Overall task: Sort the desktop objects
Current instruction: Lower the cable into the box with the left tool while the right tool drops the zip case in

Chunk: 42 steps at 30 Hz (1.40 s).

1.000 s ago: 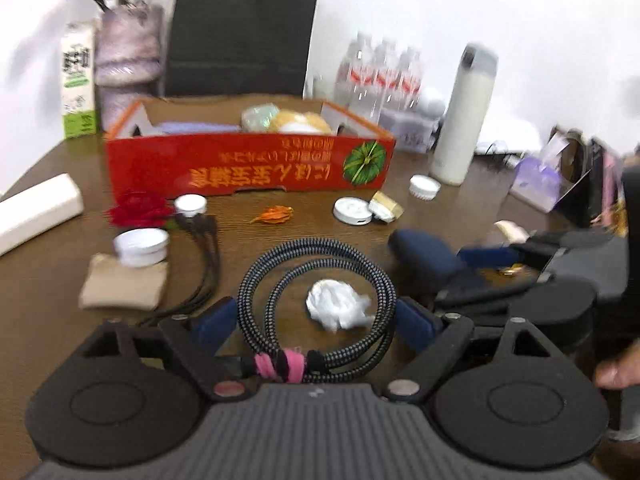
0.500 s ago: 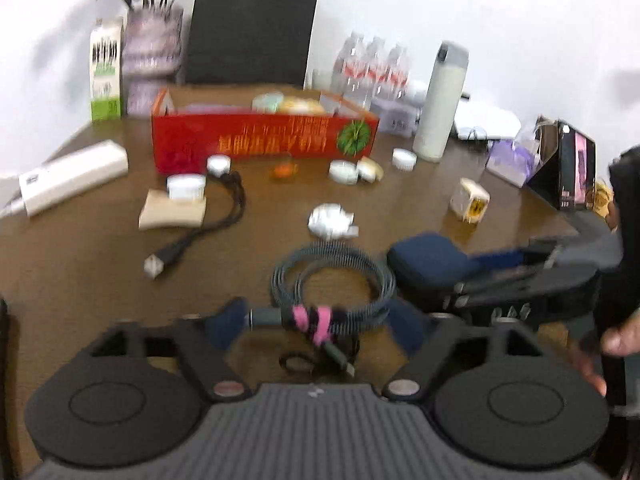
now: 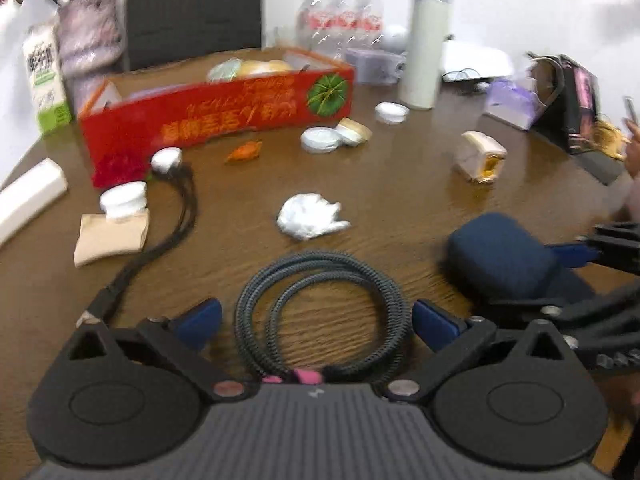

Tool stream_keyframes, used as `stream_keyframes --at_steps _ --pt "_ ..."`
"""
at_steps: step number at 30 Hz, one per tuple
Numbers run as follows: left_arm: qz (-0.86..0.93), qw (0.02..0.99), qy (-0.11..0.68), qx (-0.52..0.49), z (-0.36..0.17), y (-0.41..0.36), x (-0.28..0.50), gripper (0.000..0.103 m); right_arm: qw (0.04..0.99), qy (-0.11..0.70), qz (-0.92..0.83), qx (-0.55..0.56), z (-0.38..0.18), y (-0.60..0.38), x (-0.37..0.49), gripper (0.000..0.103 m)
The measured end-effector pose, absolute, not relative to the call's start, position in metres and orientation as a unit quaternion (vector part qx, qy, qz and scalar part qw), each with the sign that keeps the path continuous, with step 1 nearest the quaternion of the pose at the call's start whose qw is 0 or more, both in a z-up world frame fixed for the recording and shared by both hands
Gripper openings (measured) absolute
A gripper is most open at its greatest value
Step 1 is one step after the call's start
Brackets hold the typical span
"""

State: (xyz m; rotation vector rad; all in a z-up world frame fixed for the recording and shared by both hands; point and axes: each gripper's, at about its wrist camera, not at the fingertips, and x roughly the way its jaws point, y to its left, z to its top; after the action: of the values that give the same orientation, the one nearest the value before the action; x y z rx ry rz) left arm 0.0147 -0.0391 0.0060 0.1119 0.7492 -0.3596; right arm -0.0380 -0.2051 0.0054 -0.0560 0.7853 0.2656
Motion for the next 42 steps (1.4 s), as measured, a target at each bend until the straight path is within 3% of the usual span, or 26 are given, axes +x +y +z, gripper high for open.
stream_keyframes --at_steps 2,3,8,18,24,27,35,39,42 --pt "-0.168 0.916 0.360 0.048 0.006 -0.037 0.014 0.100 0.915 0.380 0.129 -0.038 0.004 -0.202 -0.037 0.075" --pt "-0.168 0.920 0.352 0.044 0.006 -0.037 0.011 0.092 0.916 0.378 0.130 -0.038 0.004 -0.200 -0.036 0.076" --pt "-0.160 0.927 0.335 0.050 0.006 -0.036 -0.011 0.090 0.919 0.370 0.133 -0.036 0.005 -0.196 -0.034 0.065" --pt "-0.136 0.956 0.261 -0.001 0.067 0.002 -0.040 0.089 0.928 0.328 0.167 0.054 0.039 -0.205 -0.029 0.061" --pt "-0.130 0.969 0.208 0.029 0.151 0.019 0.053 0.090 0.944 0.265 0.184 0.064 0.111 -0.194 0.054 0.061" --pt "-0.103 0.967 0.232 0.032 0.166 0.020 0.139 0.090 0.929 0.281 0.204 0.129 0.133 -0.183 0.140 0.062" --pt "-0.014 0.933 0.358 -0.037 0.107 0.042 0.341 0.090 0.906 0.371 0.145 0.142 0.082 -0.121 0.322 0.062" --pt "0.004 0.909 0.411 -0.066 0.074 0.055 0.383 0.092 0.884 0.416 0.146 0.153 0.041 -0.104 0.354 0.068" --pt "-0.016 0.912 0.403 -0.074 0.071 0.059 0.375 0.096 0.884 0.421 0.150 0.135 0.030 -0.093 0.353 0.068"
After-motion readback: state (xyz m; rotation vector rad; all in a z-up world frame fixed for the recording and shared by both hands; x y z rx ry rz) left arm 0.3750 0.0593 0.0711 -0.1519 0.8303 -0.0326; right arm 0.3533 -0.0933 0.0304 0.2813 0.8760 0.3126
